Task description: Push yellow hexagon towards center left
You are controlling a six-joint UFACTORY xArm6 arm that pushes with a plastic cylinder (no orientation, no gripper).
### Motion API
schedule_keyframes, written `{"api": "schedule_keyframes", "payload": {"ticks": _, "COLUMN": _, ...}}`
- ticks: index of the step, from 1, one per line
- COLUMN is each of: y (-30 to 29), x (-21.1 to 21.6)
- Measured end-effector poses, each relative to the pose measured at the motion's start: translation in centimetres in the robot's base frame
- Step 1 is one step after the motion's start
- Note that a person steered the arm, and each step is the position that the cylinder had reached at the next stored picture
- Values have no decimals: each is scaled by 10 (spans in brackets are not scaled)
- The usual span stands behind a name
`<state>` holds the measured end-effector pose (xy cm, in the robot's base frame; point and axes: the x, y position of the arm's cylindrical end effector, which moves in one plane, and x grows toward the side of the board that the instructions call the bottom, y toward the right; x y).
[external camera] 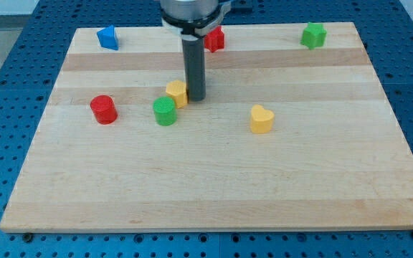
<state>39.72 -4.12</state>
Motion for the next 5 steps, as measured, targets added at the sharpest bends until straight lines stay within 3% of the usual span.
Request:
{"api": "schedule_keyframes", "payload": {"ticks": 2, "y": -43, "x": 8}}
{"api": "schedule_keyframes", "payload": {"ticks": 5, "y": -58, "x": -24}}
